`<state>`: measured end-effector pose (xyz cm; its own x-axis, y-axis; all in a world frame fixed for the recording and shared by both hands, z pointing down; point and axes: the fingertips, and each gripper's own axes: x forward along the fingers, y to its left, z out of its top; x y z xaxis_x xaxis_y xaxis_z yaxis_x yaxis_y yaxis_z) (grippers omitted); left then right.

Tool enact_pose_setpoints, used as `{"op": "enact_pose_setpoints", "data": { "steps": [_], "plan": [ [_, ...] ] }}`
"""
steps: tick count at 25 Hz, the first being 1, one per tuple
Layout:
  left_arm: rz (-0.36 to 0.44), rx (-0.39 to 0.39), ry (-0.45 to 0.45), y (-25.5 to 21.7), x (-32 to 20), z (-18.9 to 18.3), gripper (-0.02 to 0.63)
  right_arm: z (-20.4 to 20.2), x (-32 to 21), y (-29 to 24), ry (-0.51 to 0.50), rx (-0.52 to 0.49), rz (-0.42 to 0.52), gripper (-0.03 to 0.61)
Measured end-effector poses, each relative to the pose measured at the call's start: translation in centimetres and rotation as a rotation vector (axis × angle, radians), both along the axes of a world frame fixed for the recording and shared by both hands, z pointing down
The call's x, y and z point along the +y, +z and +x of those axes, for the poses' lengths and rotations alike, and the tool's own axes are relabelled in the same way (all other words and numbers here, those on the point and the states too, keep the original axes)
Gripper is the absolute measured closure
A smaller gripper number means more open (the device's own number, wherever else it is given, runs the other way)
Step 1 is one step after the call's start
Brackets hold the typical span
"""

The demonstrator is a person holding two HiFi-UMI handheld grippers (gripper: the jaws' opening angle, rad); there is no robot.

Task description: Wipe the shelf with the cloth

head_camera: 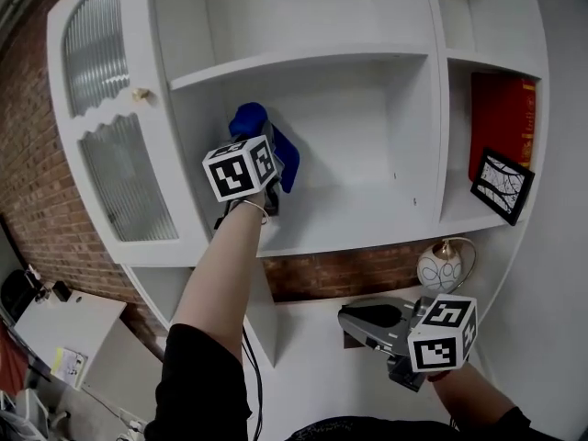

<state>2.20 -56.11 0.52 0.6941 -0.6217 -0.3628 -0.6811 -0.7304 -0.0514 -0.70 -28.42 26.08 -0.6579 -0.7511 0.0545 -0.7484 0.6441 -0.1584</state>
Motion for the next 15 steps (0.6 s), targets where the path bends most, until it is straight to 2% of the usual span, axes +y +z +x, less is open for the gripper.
{"op": "enact_pose_setpoints", "data": {
  "steps": [4, 8, 11, 15],
  "plan": [
    [-0.082, 0.060, -0.056, 0.3, -2.7, -0.6, 0.591, 0.7, 0.3, 0.5, 0.027, 0.050, -0.011, 0.569],
    [-0.127, 0.071, -0.060, 1.2, -4.6, -0.1, 0.591, 1.4, -0.1, 0.7, 0.041, 0.033, -0.030, 0.571],
    [-0.135, 0.056, -0.043, 2.0, -5.1, 0.9, 0.591, 1.3, -0.3, 1.1, 0.030, 0.012, -0.039, 0.569],
    [-0.129, 0.001, -0.021, 2.9, -5.2, 2.5, 0.591, 0.8, -0.8, 2.0, 0.015, 0.054, -0.044, 0.571]
  ]
}}
